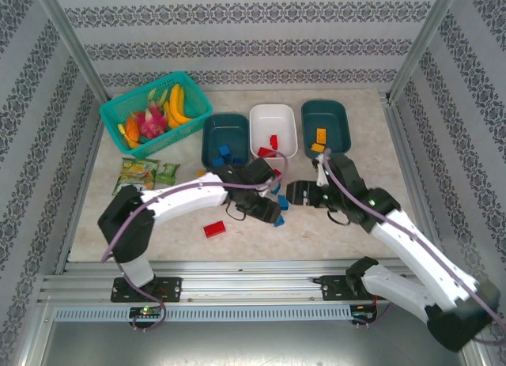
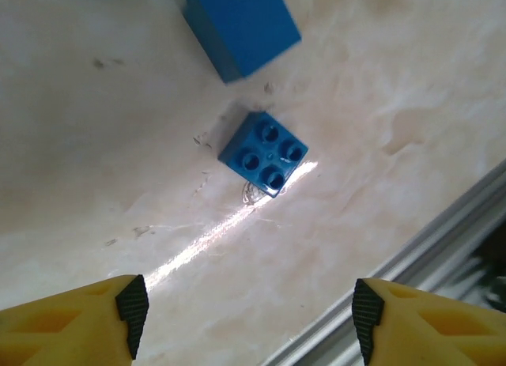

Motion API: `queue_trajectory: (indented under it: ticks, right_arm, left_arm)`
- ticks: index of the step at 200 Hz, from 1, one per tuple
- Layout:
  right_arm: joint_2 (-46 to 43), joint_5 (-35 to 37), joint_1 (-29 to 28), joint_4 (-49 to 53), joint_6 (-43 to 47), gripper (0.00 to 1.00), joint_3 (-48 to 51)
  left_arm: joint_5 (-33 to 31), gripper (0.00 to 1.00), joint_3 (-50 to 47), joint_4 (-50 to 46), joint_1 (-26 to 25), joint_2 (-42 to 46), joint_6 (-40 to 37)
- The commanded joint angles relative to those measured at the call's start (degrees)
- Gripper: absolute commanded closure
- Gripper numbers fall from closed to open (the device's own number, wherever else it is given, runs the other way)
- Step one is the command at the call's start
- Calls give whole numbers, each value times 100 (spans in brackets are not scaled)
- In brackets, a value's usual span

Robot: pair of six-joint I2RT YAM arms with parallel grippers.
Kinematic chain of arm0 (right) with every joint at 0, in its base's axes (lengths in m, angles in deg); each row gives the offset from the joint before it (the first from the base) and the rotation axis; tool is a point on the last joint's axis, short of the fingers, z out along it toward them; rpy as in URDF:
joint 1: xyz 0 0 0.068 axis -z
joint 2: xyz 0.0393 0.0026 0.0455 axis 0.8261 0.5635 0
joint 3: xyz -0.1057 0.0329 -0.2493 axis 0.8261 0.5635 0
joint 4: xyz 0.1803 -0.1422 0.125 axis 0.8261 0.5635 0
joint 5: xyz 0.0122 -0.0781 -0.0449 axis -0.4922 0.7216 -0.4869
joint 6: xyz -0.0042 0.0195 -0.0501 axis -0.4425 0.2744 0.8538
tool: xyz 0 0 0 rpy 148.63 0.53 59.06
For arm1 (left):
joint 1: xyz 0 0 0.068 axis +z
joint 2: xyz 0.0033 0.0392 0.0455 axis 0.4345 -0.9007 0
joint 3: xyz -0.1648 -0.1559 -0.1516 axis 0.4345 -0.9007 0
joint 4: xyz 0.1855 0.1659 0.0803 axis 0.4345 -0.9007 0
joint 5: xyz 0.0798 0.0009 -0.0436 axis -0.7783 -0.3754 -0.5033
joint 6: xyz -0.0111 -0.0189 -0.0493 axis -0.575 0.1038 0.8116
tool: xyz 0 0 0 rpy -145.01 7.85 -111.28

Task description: Sort the legos into containers by color

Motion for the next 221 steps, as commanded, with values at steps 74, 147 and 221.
queue_trajectory:
  ticks: [74,147,221]
  right_arm:
    - [-2501,148,-137,1251,-1122,12,313]
    - [-2563,227,-136,1256,-1203,15,325]
    - [-2385,161,-136,1029,-1148,16,348]
  left_arm:
    - [-1101,19,1232,-622,-512,-1523,-603]
    - [-1018,37,1728,-706,-648,-2110,-970]
    - [-1494,70,1425,-625,-696,-1630,-593]
